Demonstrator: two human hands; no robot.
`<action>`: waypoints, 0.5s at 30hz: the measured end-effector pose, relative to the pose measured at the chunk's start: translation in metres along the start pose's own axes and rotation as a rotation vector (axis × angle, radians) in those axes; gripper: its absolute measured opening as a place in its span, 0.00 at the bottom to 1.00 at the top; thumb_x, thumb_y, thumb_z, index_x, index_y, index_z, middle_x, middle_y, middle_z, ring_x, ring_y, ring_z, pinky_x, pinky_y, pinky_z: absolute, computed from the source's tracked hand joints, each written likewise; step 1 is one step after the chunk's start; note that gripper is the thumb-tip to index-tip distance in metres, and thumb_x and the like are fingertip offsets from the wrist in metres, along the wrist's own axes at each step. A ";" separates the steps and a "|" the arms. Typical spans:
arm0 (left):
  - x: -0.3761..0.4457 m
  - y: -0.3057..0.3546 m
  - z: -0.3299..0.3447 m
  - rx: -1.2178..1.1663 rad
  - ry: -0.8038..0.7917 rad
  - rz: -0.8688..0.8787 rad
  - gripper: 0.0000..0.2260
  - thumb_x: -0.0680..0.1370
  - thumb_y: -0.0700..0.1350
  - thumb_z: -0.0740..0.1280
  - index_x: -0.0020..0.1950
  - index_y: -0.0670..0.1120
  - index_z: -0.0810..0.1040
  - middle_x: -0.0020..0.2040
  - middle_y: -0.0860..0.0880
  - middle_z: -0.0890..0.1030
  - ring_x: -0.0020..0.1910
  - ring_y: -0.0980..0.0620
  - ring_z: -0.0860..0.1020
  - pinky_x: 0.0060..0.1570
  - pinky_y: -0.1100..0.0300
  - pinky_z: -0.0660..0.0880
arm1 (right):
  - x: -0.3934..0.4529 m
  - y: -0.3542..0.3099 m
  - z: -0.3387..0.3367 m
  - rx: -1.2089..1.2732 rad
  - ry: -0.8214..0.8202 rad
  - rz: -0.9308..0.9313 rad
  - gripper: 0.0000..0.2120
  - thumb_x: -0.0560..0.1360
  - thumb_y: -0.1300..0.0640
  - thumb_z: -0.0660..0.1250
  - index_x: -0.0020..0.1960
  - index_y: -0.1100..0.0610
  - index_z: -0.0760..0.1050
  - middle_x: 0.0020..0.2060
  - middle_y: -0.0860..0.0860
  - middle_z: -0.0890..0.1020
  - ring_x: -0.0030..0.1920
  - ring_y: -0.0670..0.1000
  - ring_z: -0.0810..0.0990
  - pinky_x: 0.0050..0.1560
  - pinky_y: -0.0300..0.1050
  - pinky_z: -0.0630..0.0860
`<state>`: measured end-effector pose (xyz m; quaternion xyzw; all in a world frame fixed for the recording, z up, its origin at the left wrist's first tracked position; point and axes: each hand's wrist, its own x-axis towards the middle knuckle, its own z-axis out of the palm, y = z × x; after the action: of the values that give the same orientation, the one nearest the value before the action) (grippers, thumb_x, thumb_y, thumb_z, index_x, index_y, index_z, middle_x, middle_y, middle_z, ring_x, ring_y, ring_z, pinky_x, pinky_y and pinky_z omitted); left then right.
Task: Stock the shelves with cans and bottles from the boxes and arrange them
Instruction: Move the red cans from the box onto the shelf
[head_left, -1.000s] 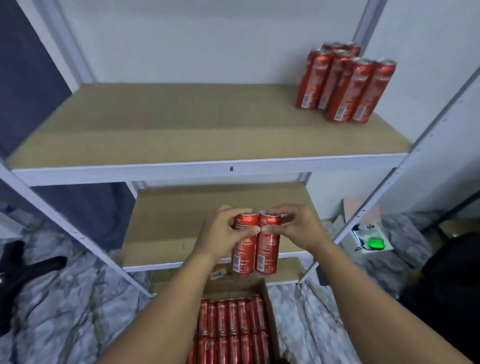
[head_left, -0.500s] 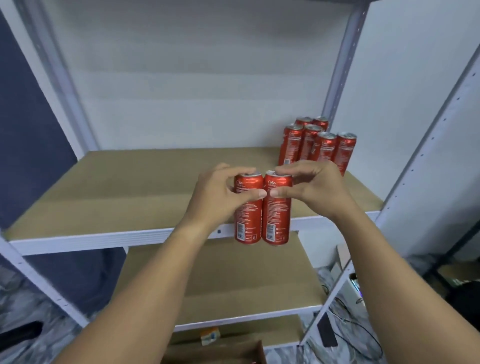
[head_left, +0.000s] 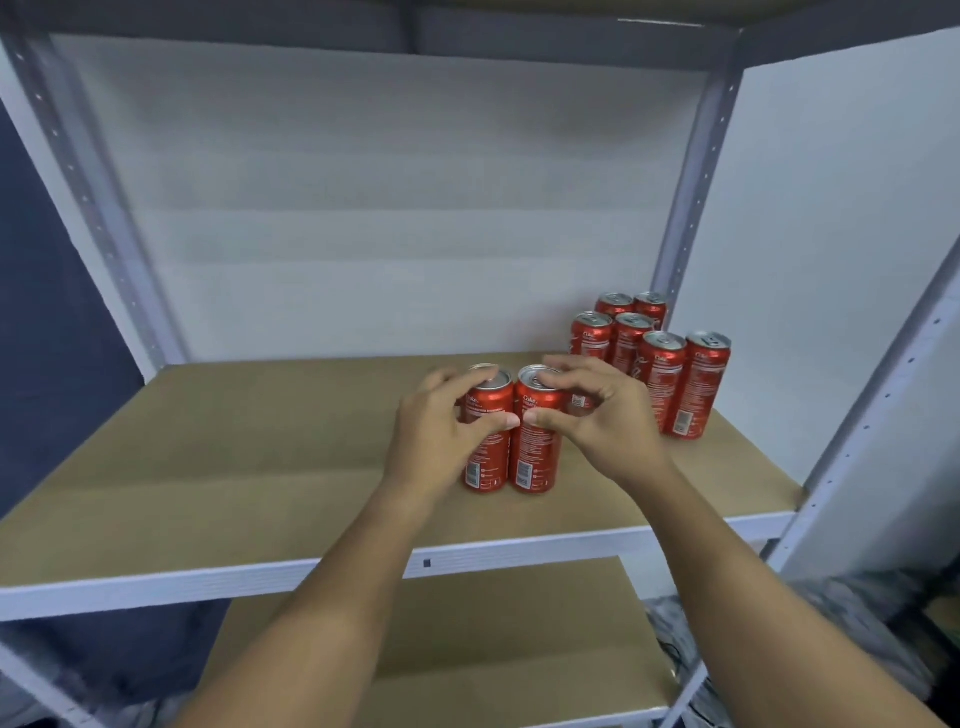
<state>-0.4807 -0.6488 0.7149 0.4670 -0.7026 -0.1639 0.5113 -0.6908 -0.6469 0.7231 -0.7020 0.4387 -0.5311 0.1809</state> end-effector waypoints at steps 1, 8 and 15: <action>-0.001 -0.002 0.001 0.016 0.004 0.015 0.28 0.67 0.54 0.82 0.66 0.53 0.83 0.60 0.52 0.81 0.57 0.57 0.80 0.54 0.76 0.73 | -0.001 0.002 0.000 0.001 -0.004 0.000 0.21 0.66 0.58 0.82 0.58 0.57 0.85 0.61 0.48 0.81 0.62 0.40 0.79 0.57 0.38 0.80; -0.013 -0.030 0.001 -0.077 -0.159 0.021 0.41 0.71 0.51 0.80 0.78 0.65 0.64 0.74 0.58 0.69 0.74 0.54 0.71 0.69 0.45 0.75 | -0.030 0.020 0.003 0.184 -0.057 0.096 0.45 0.67 0.53 0.82 0.78 0.41 0.62 0.74 0.43 0.69 0.72 0.46 0.72 0.67 0.49 0.75; -0.011 -0.042 0.011 -0.209 -0.178 -0.039 0.44 0.72 0.38 0.80 0.77 0.69 0.63 0.72 0.64 0.72 0.65 0.58 0.79 0.60 0.53 0.81 | -0.031 0.038 0.018 0.022 -0.027 0.078 0.46 0.70 0.57 0.80 0.78 0.38 0.59 0.64 0.43 0.77 0.60 0.43 0.80 0.52 0.36 0.81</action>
<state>-0.4691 -0.6641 0.6740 0.4085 -0.7151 -0.2867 0.4894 -0.6924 -0.6465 0.6712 -0.6894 0.4575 -0.5187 0.2152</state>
